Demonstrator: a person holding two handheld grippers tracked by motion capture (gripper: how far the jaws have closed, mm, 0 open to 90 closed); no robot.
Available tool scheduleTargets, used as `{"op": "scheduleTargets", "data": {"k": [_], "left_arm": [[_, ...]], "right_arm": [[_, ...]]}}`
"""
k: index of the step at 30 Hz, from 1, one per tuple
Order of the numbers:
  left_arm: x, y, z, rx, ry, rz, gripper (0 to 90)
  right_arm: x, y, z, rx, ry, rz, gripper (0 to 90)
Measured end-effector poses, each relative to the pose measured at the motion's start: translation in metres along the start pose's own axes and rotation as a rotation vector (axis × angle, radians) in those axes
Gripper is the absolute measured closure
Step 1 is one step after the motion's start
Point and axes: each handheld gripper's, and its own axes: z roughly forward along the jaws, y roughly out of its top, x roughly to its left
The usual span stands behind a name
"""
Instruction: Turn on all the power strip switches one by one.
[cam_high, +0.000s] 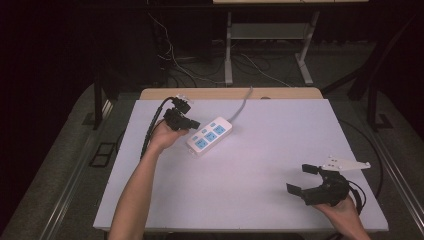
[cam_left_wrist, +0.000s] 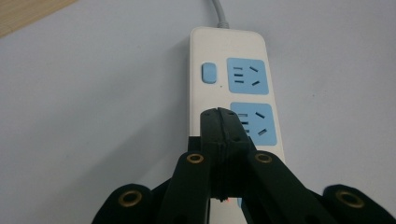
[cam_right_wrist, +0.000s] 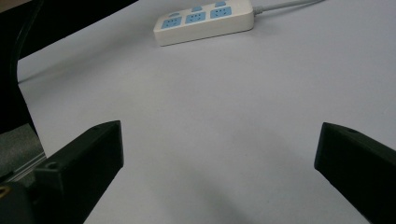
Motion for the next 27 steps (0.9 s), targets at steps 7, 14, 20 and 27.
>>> {"op": "scheduleTargets", "data": {"k": [7, 14, 20, 27], "left_arm": [[-0.002, 0.010, 0.007, -0.001, 0.003, 0.010, 89.7], [-0.003, 0.010, 0.020, 0.024, 0.000, 0.017, 89.7], [-0.003, 0.010, 0.026, 0.027, -0.003, 0.014, 89.6], [-0.002, 0.008, 0.032, 0.032, -0.003, 0.010, 89.6]], "right_arm": [[0.000, 0.000, 0.000, 0.002, 0.001, 0.000, 1.3], [0.000, 0.000, 0.000, 0.003, 0.003, 0.001, 1.3], [-0.001, 0.000, 0.000, 0.005, 0.004, -0.001, 1.3], [0.000, 0.000, 0.001, 0.008, 0.003, -0.003, 1.3]]}}
